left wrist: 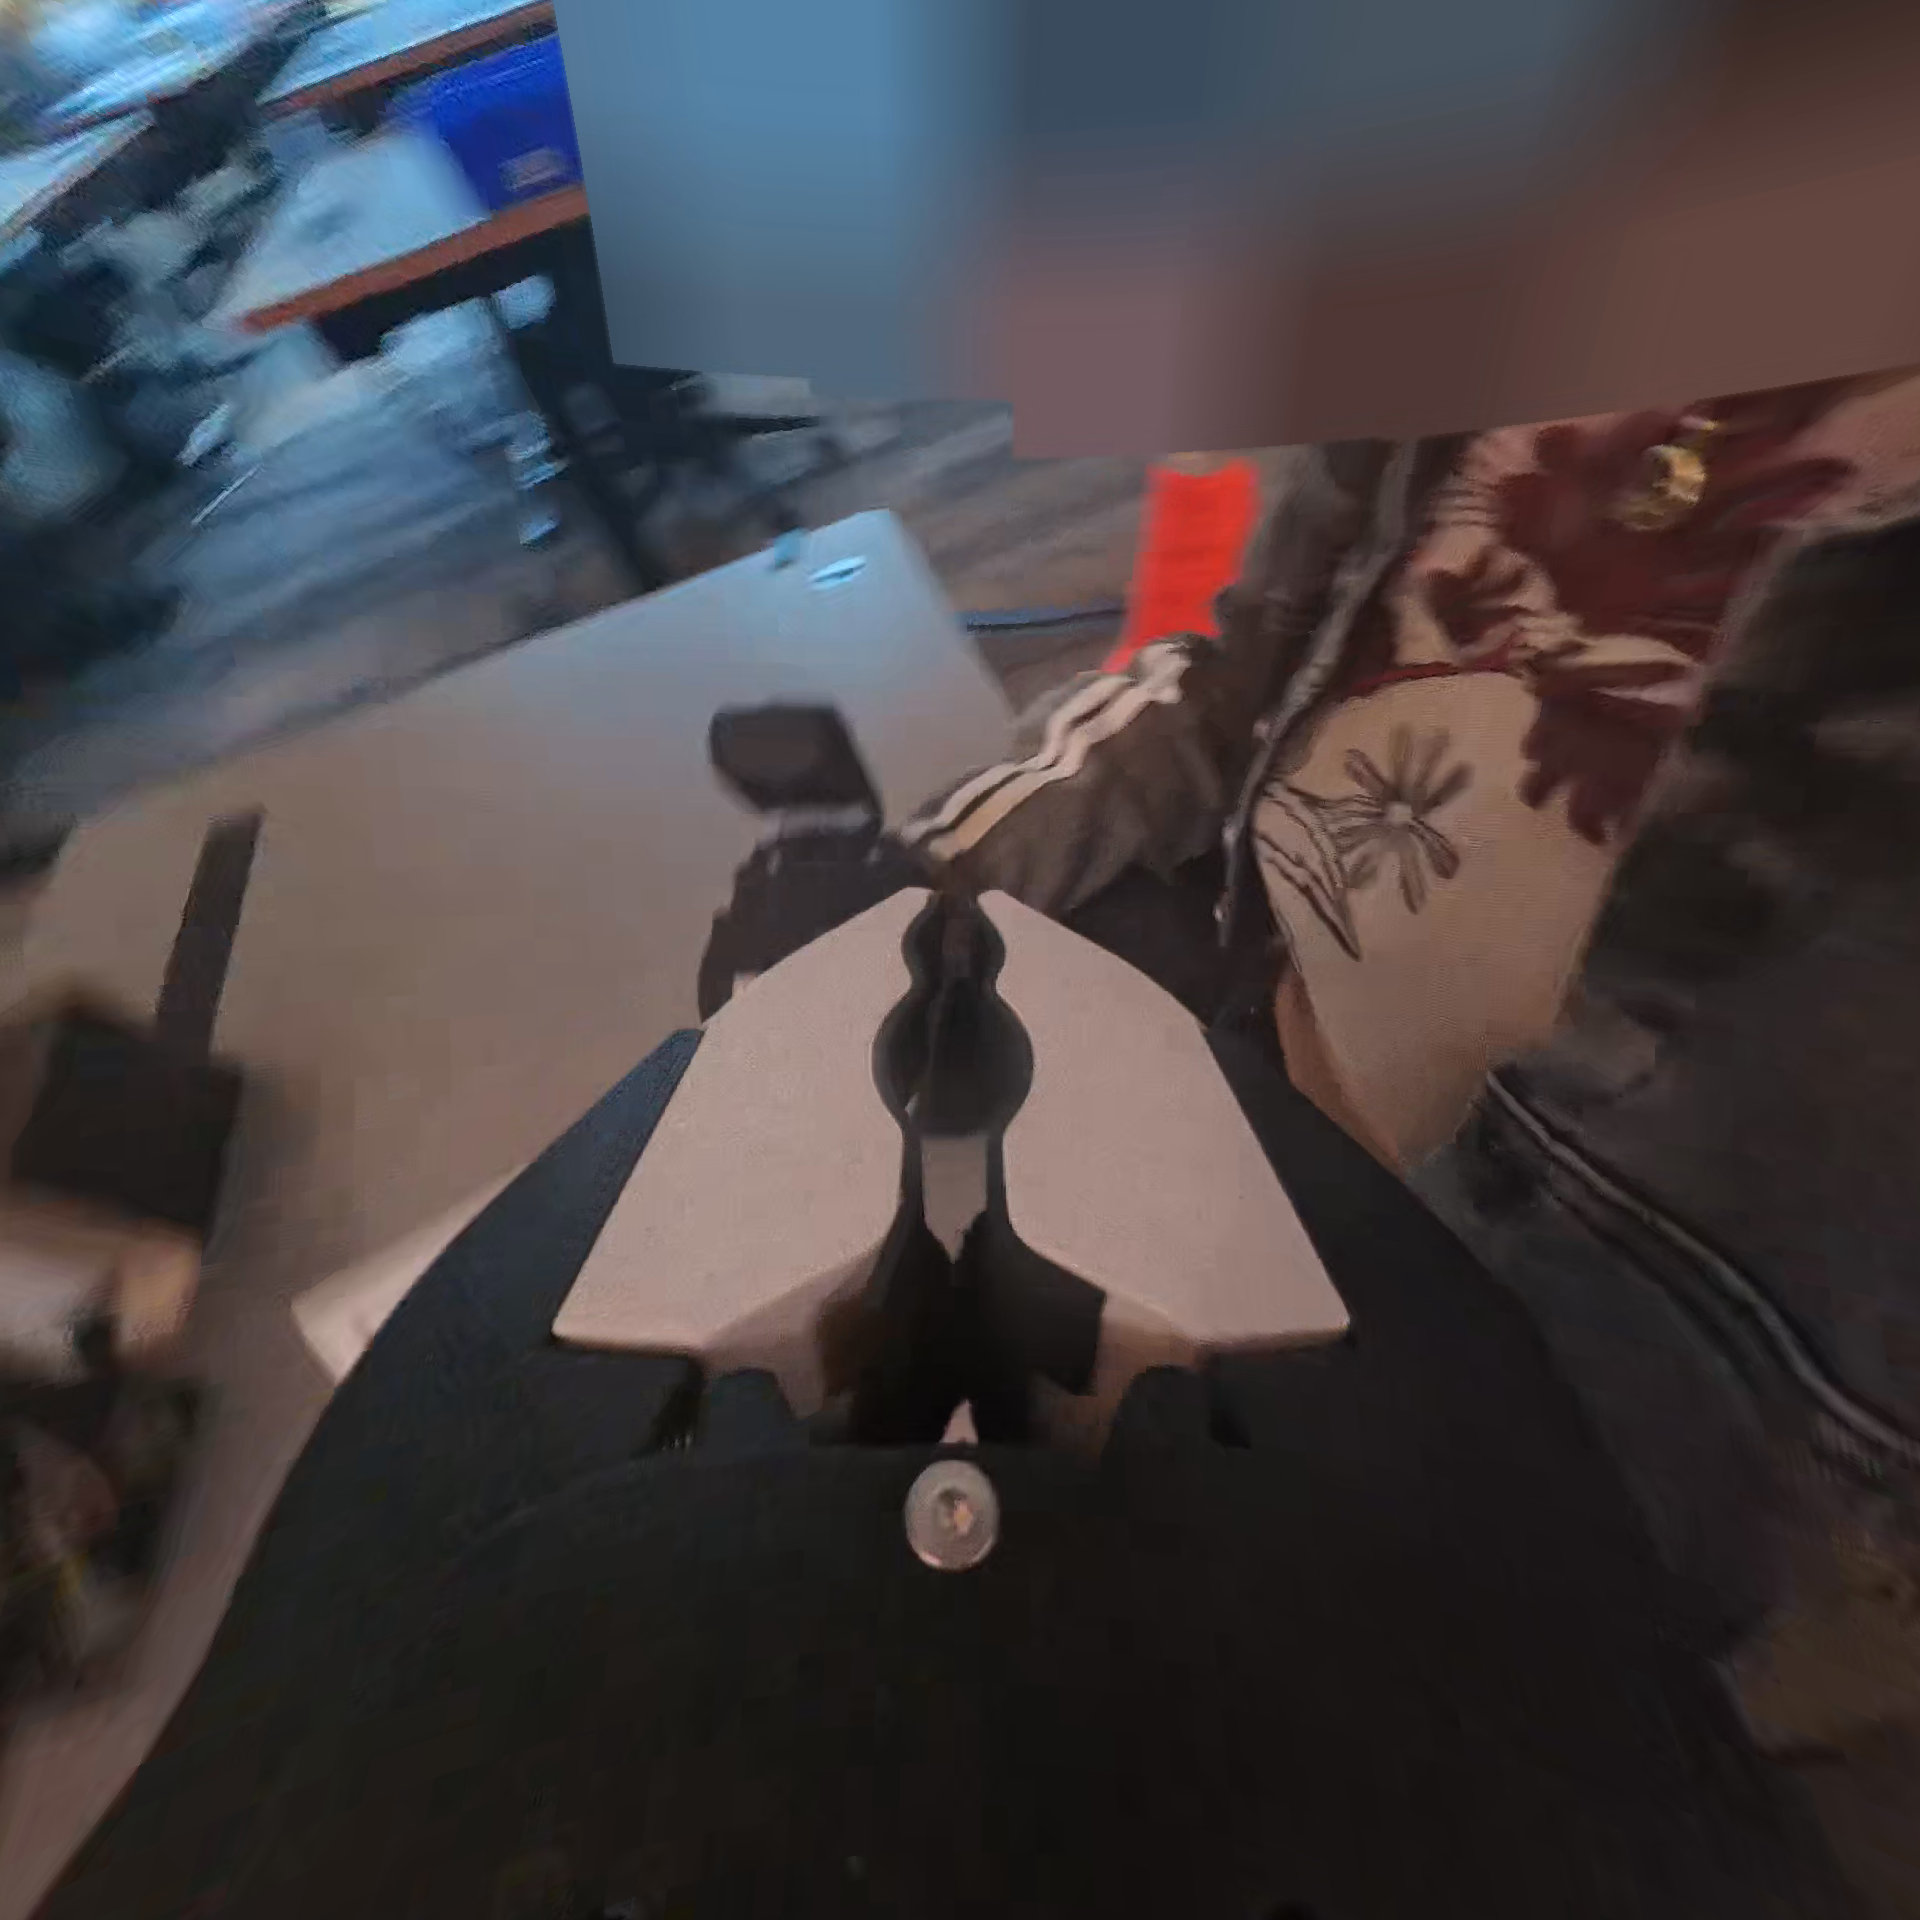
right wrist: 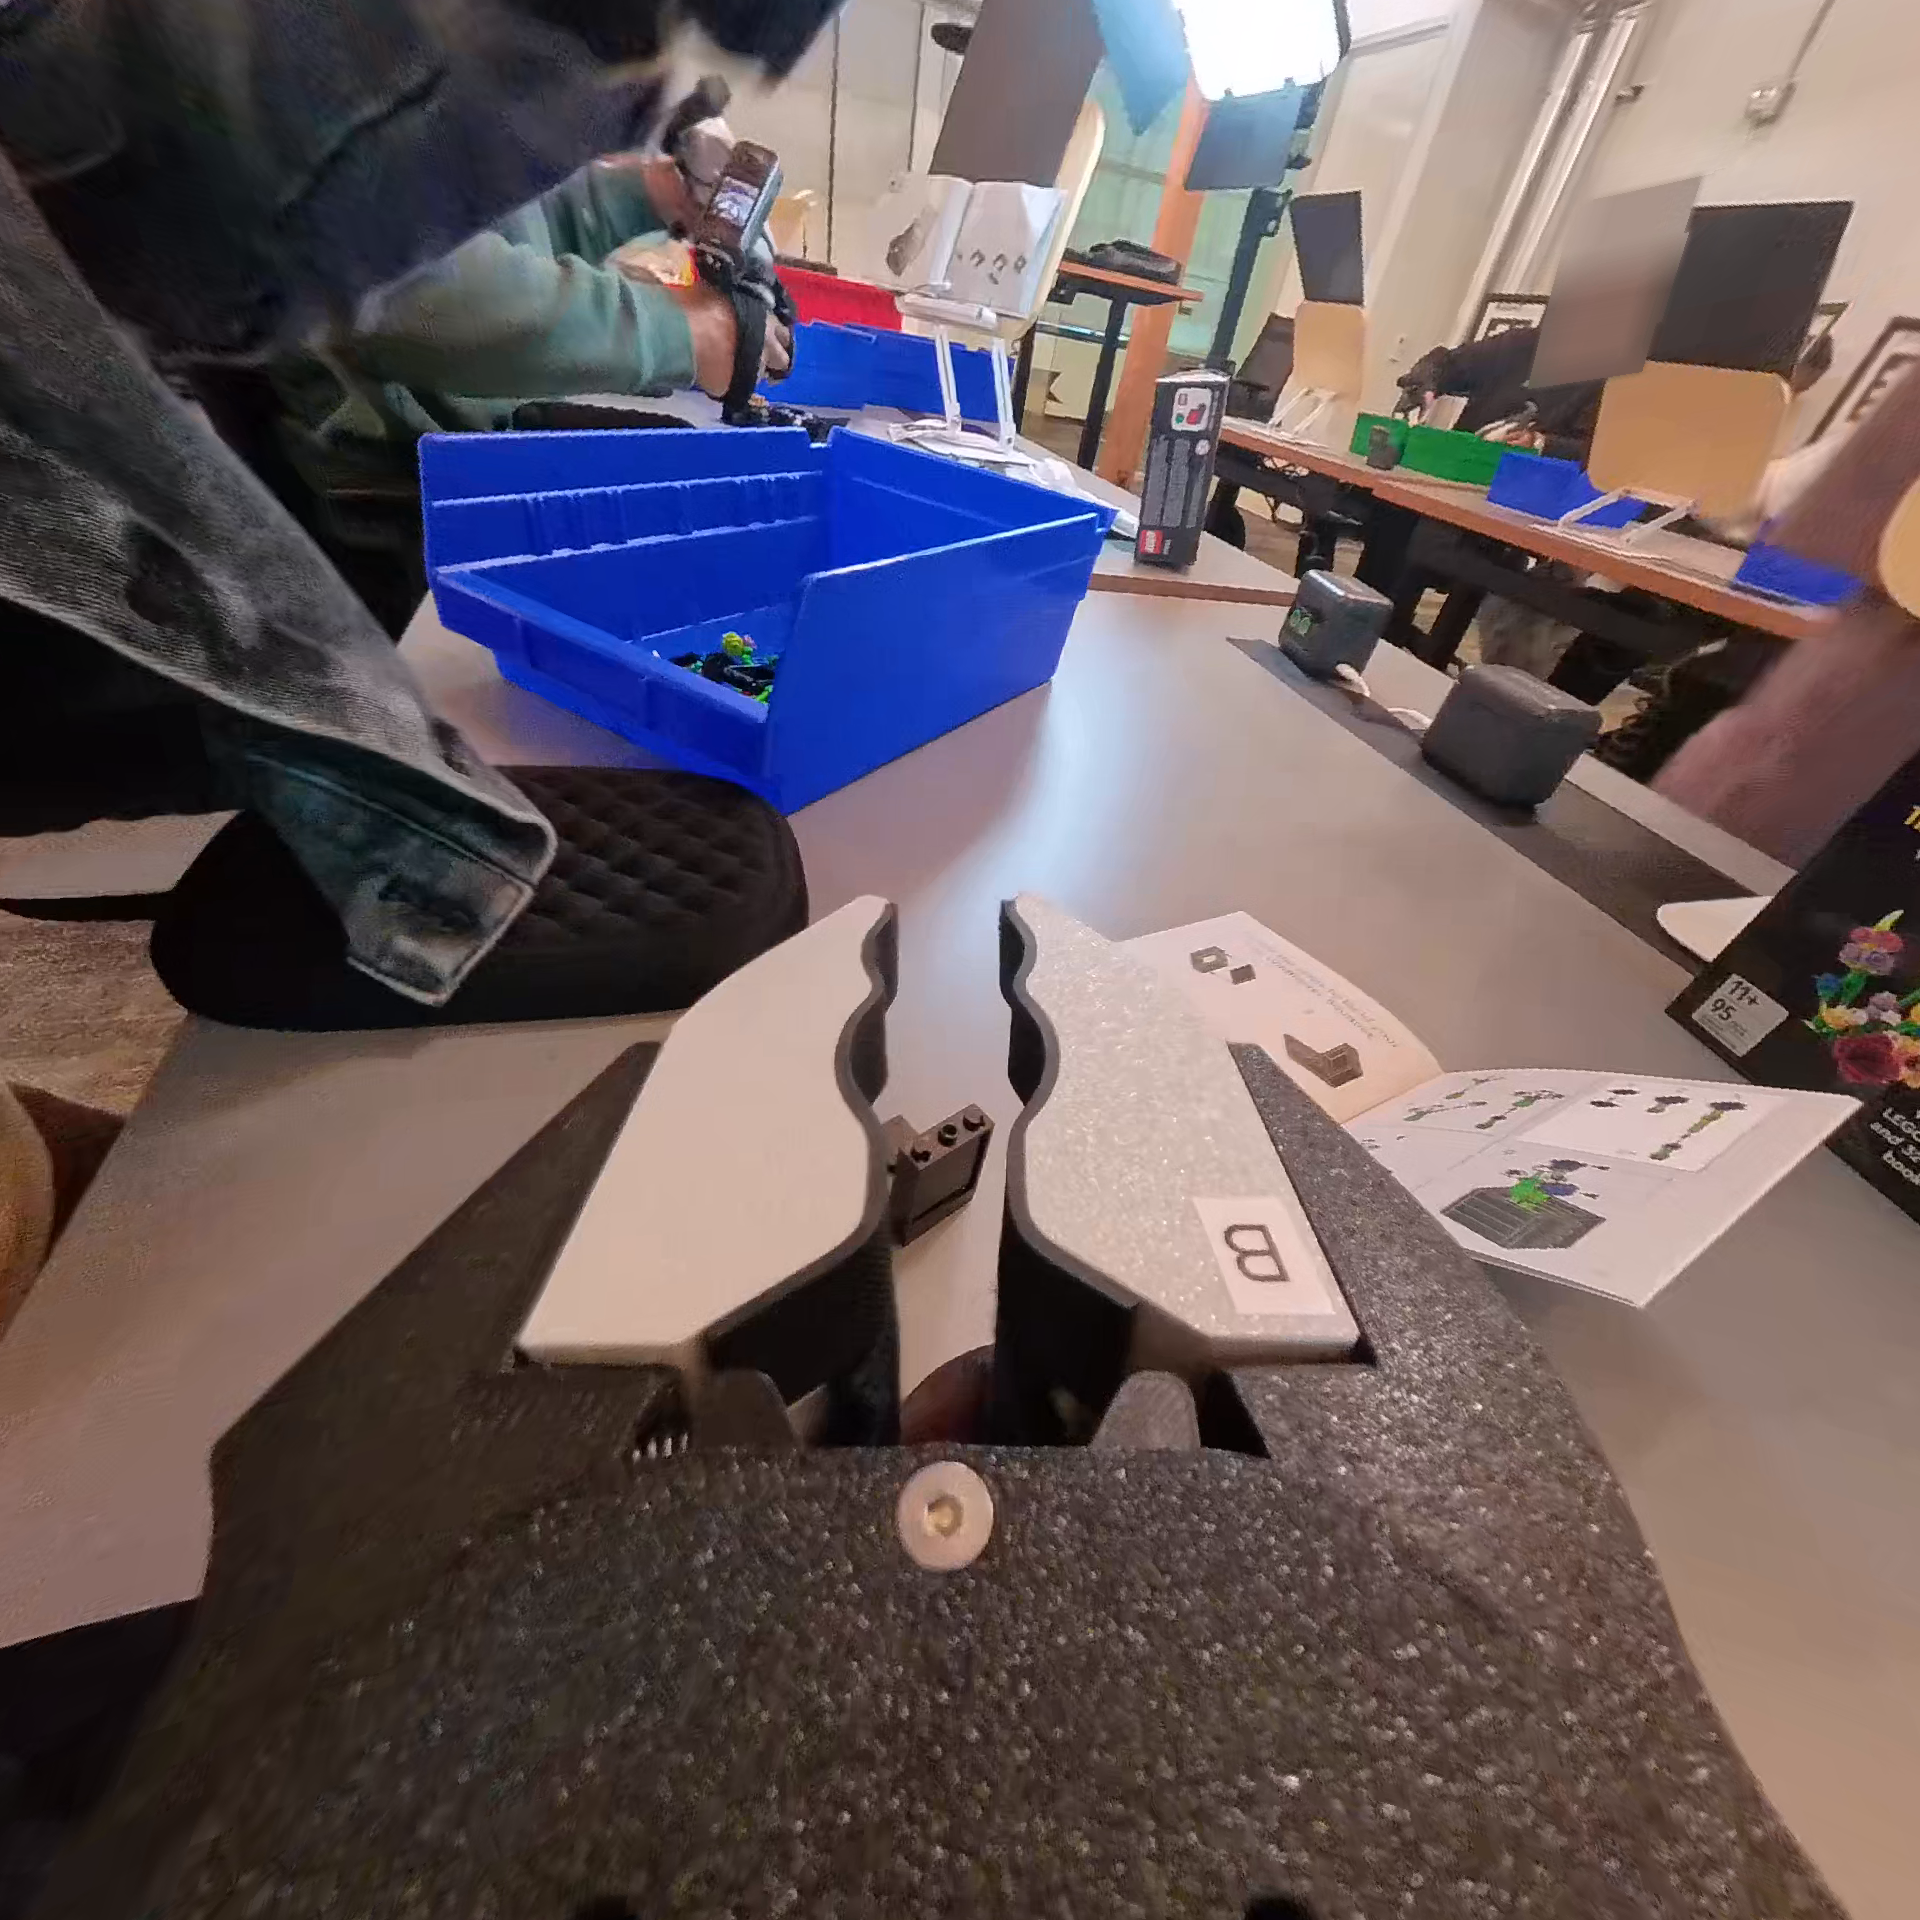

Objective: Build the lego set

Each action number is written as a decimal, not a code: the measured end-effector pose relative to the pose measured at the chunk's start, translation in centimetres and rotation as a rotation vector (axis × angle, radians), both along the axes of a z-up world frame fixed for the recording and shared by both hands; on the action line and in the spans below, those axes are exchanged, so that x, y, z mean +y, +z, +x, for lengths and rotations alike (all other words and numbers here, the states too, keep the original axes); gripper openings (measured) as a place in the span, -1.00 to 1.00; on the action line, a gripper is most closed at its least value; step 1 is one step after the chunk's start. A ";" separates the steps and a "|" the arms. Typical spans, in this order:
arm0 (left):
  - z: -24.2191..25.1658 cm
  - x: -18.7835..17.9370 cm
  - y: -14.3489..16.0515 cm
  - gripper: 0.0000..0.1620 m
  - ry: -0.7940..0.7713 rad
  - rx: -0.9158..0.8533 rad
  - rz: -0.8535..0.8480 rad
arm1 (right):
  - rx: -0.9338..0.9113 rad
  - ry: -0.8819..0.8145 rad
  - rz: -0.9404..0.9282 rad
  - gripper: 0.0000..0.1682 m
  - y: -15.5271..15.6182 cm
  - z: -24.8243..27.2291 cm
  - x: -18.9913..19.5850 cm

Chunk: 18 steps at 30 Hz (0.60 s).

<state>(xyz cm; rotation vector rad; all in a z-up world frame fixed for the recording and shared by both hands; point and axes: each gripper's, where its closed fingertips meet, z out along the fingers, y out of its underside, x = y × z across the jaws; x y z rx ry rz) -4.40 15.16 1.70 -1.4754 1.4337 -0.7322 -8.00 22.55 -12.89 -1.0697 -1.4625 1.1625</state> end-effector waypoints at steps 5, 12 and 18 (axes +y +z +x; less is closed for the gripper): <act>-6.7 -0.6 -8.9 -0.51 0.567 -0.096 -0.189 | -0.096 0.126 -0.054 -0.39 -0.2 0.7 -0.8; -8.4 1.6 -15.5 0.13 0.838 -0.082 -0.165 | -0.518 0.327 -0.004 -0.35 -6.1 0.5 0.9; -6.7 2.9 -17.3 0.15 0.776 -0.129 -0.213 | -0.580 0.400 0.072 -0.35 -9.1 -0.8 0.3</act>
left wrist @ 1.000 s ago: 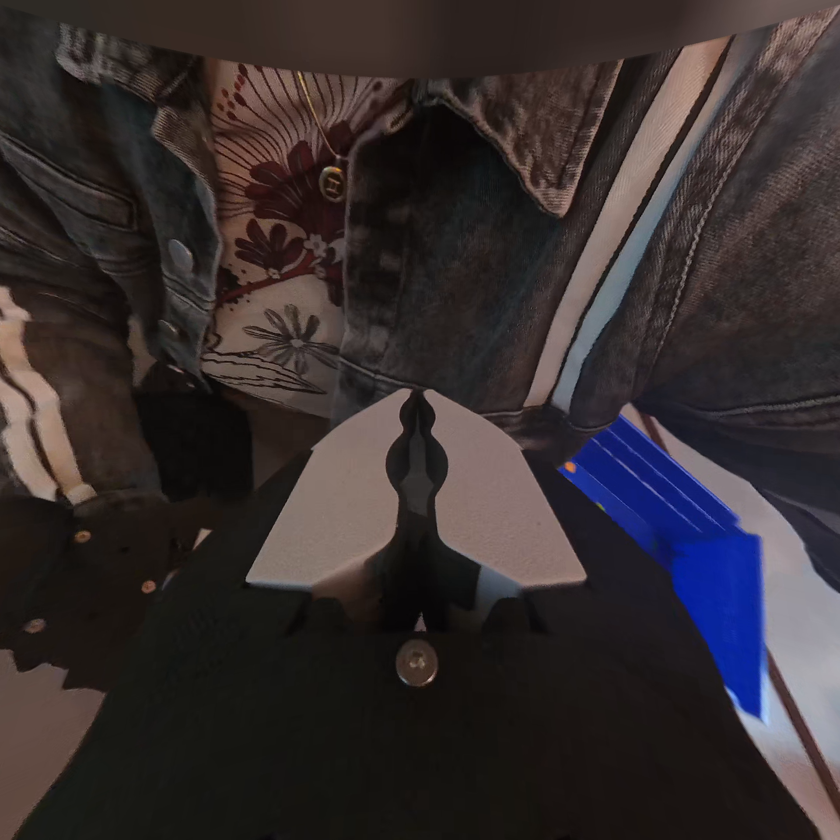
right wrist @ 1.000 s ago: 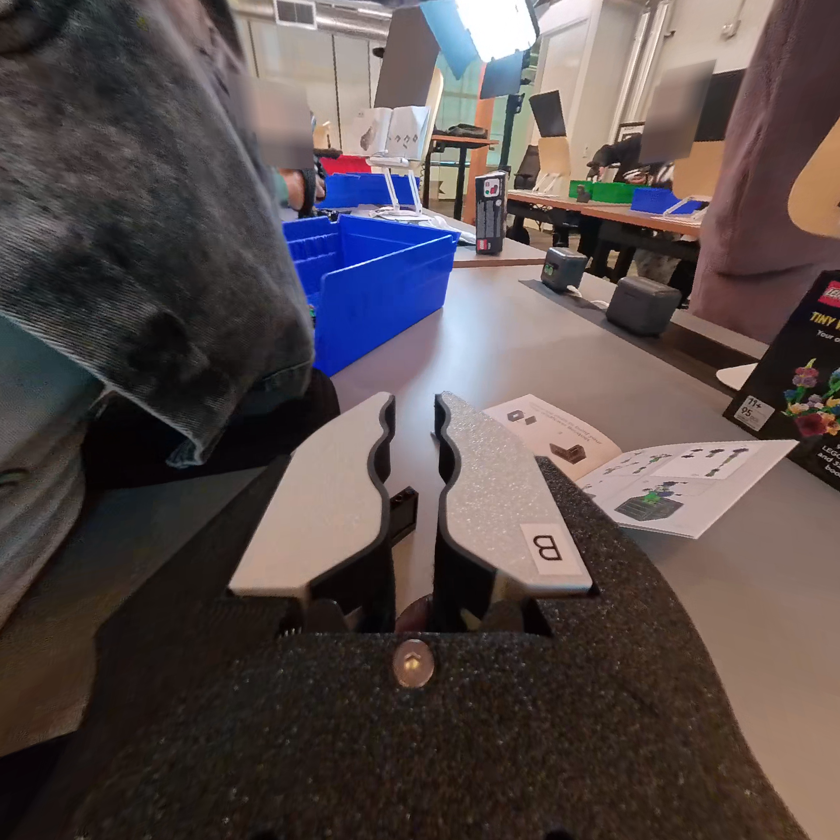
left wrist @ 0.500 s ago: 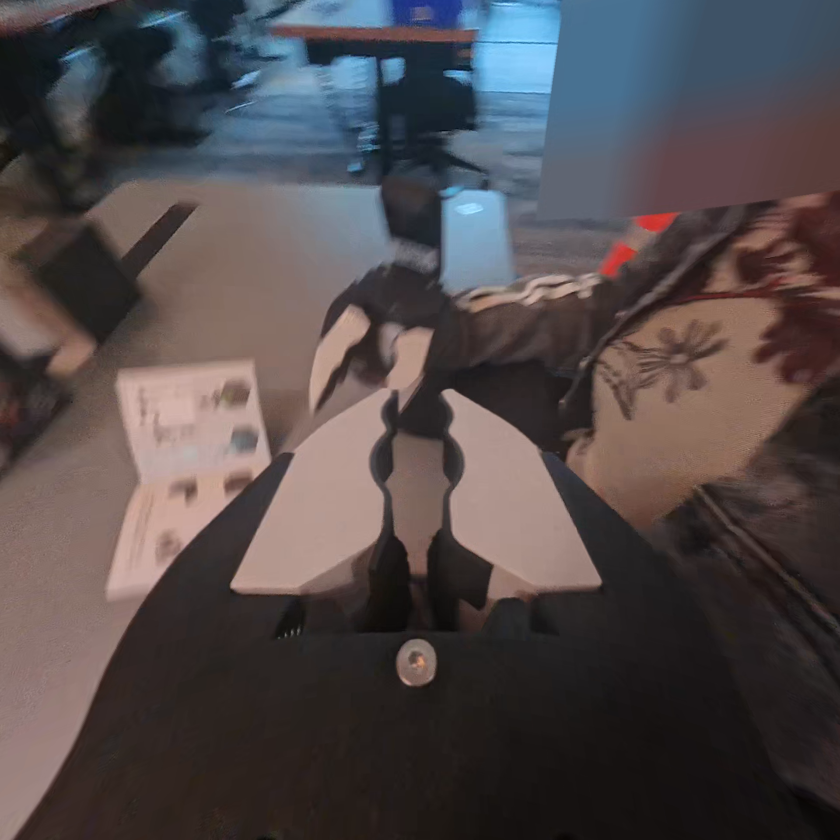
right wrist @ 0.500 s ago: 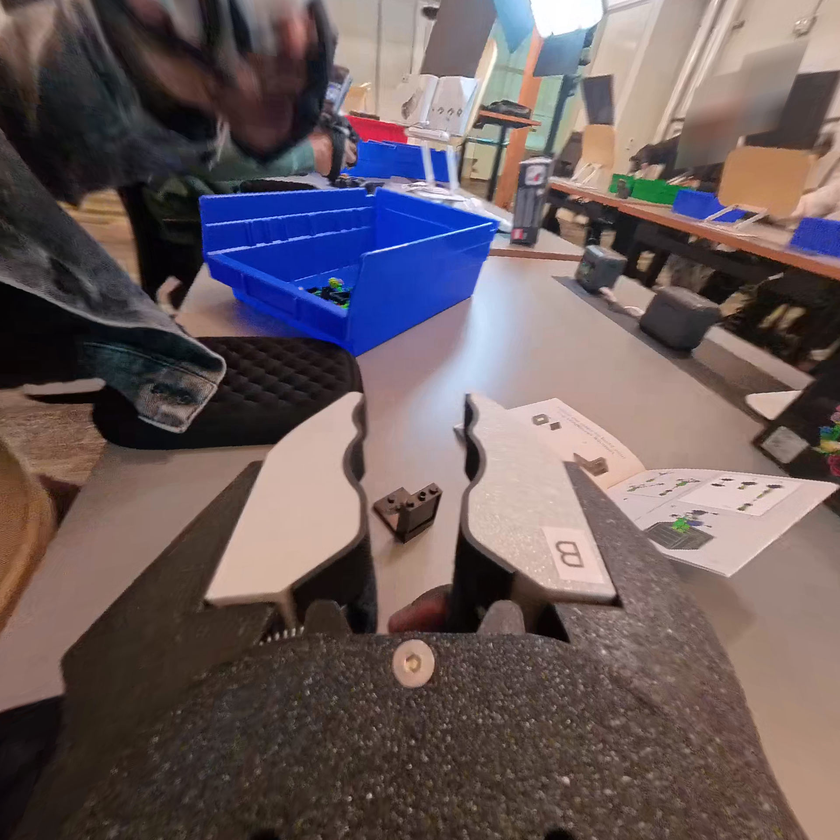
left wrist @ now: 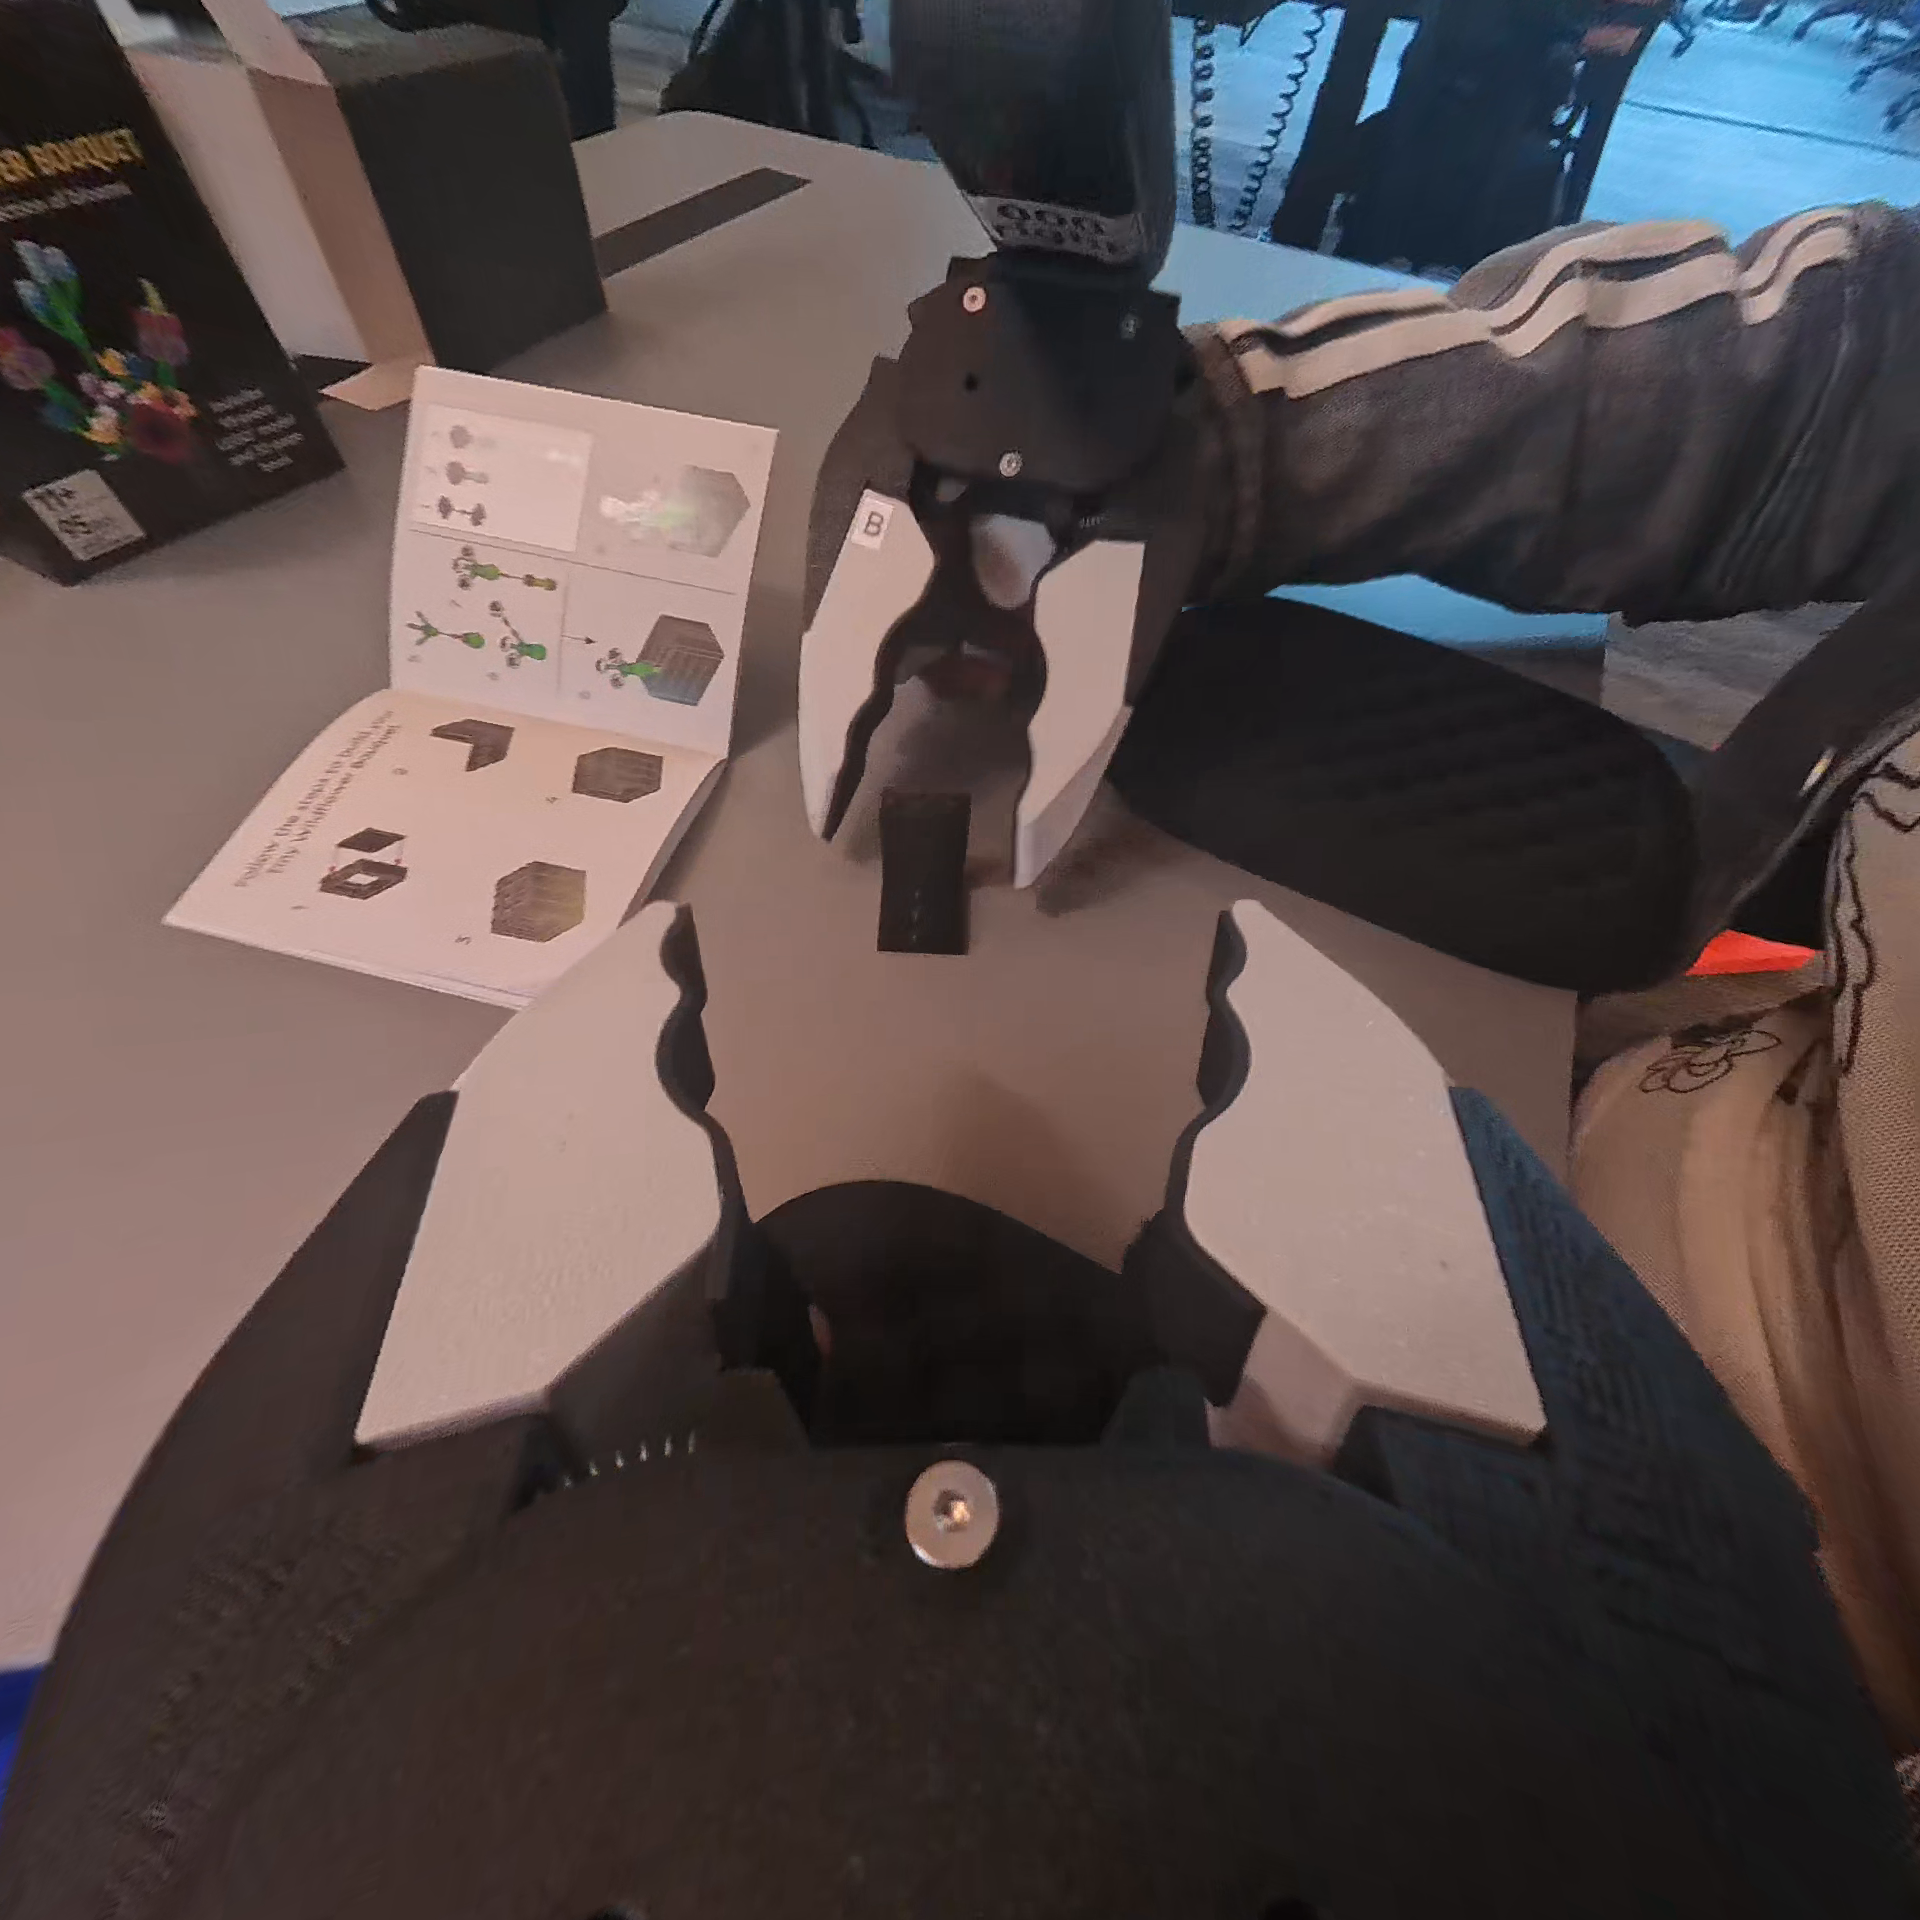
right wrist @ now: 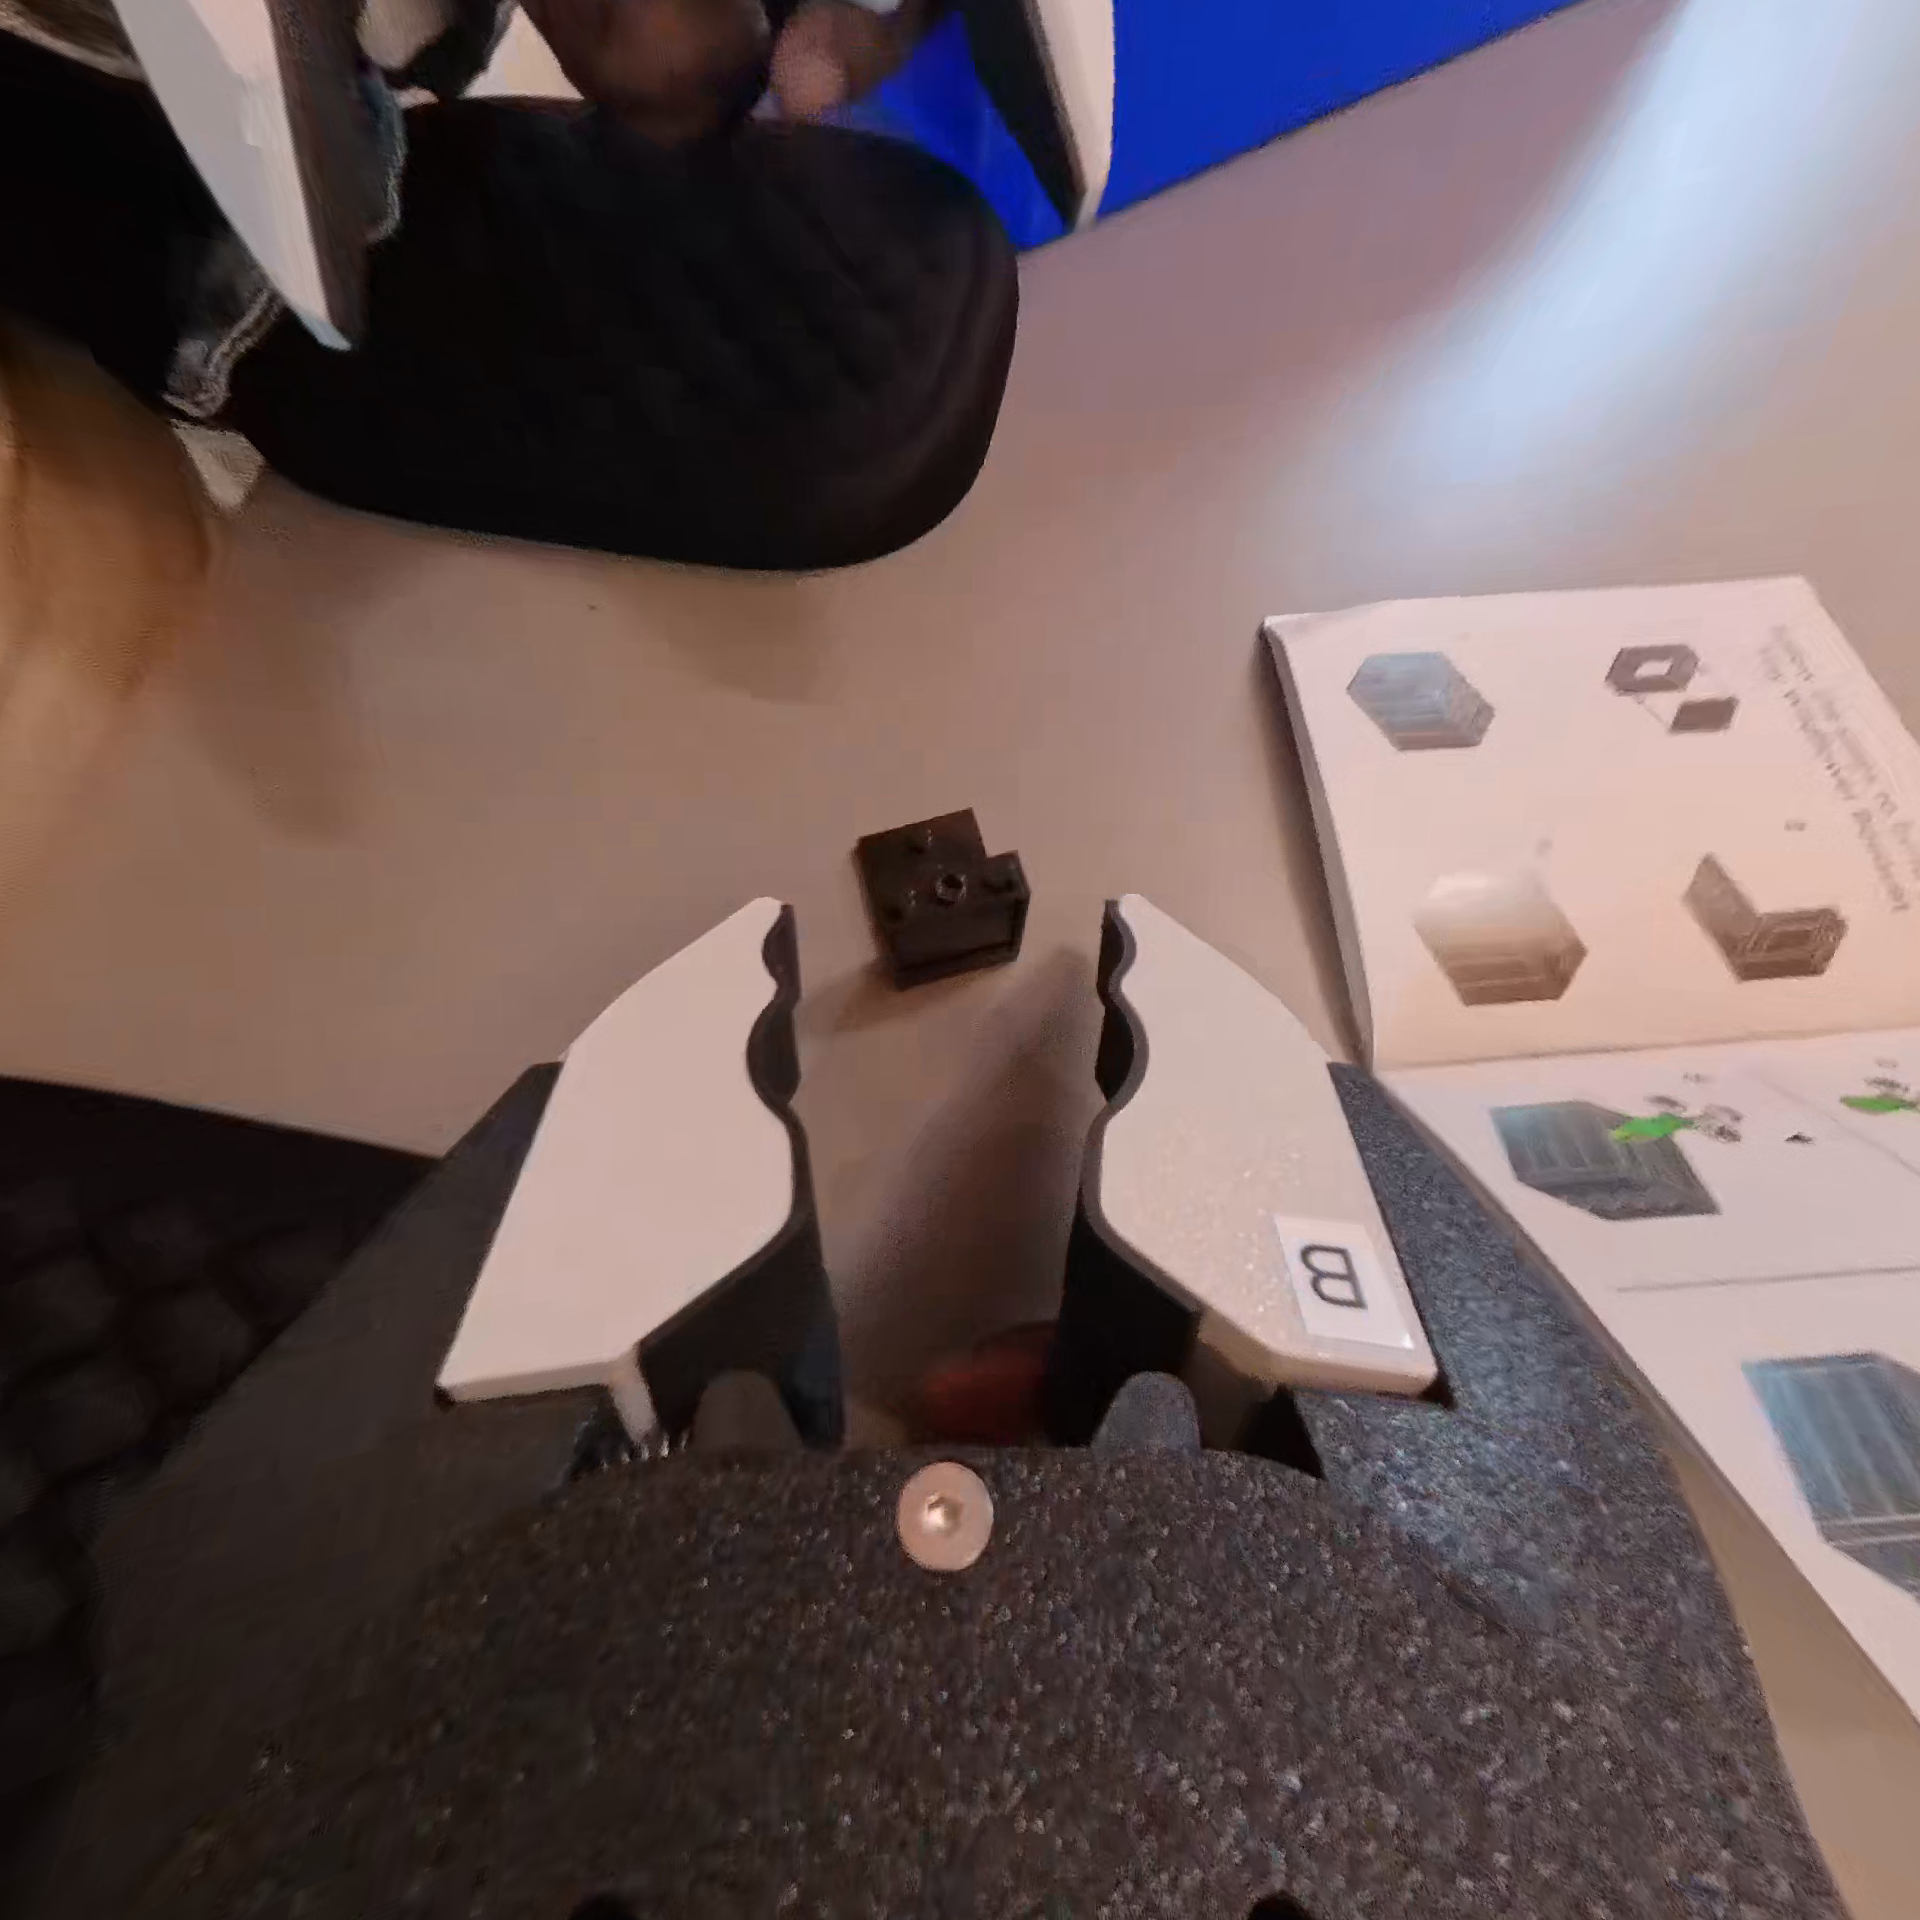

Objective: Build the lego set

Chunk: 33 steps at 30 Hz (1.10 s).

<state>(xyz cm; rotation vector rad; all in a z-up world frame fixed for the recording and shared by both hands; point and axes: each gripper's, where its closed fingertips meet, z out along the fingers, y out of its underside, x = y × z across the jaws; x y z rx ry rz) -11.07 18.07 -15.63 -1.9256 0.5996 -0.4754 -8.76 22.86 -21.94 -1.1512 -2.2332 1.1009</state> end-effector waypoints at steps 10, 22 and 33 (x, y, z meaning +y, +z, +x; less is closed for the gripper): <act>0.9 -1.0 0.7 -0.21 -0.093 -0.072 -0.054 | 0.118 0.156 -0.032 -0.68 3.0 -0.9 -1.4; -24.0 -10.6 0.8 -0.39 0.151 0.616 -0.567 | 0.018 0.289 -0.033 -0.68 0.5 -0.4 -2.5; -25.5 -10.2 -6.2 -0.35 -0.002 0.633 -0.920 | -0.004 0.269 -0.055 -0.47 0.5 0.0 -2.8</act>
